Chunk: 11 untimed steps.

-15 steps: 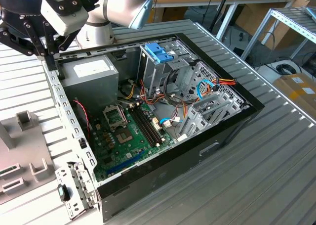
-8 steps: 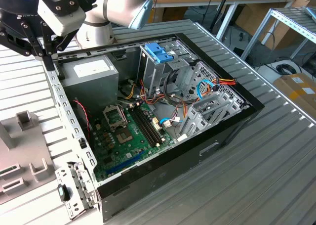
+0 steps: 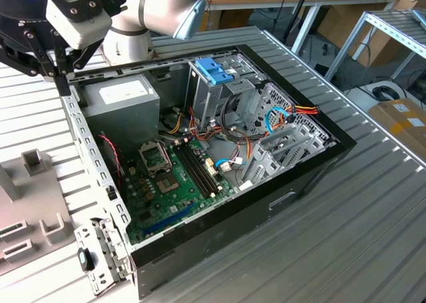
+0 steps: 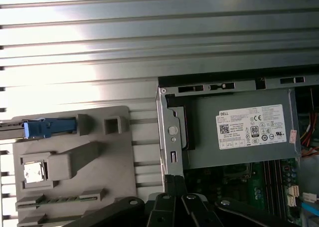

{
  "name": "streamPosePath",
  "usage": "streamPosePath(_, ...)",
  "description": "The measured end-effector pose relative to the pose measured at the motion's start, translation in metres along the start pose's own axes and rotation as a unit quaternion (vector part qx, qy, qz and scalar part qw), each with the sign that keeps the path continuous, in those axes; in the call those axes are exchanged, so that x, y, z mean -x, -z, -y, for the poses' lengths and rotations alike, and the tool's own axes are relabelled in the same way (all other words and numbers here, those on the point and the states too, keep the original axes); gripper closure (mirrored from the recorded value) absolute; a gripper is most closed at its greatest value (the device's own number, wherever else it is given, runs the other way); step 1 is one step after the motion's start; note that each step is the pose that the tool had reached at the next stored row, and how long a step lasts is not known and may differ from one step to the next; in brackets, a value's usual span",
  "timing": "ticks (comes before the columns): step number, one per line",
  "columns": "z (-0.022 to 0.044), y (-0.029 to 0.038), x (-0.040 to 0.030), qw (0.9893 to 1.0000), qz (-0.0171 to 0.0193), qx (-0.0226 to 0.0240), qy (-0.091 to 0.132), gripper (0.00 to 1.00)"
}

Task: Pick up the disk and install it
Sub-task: 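Reach for the disk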

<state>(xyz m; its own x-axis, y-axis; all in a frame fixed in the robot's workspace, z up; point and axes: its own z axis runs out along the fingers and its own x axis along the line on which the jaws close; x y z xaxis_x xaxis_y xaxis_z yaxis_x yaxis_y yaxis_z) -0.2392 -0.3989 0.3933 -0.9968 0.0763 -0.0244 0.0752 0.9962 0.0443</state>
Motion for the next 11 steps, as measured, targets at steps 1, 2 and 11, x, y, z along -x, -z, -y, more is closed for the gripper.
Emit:
streamPosePath(1,0.0000,0.0000,-0.0005,1.0000,0.0000,0.0000,0.000,0.89)
streamPosePath(2,0.0001,0.0000,-0.0009,1.0000,0.0000,0.0000,0.000,0.89)
streamPosePath(11,0.0004,0.0001,-0.0049,1.0000,0.0000,0.0000,0.000,0.89)
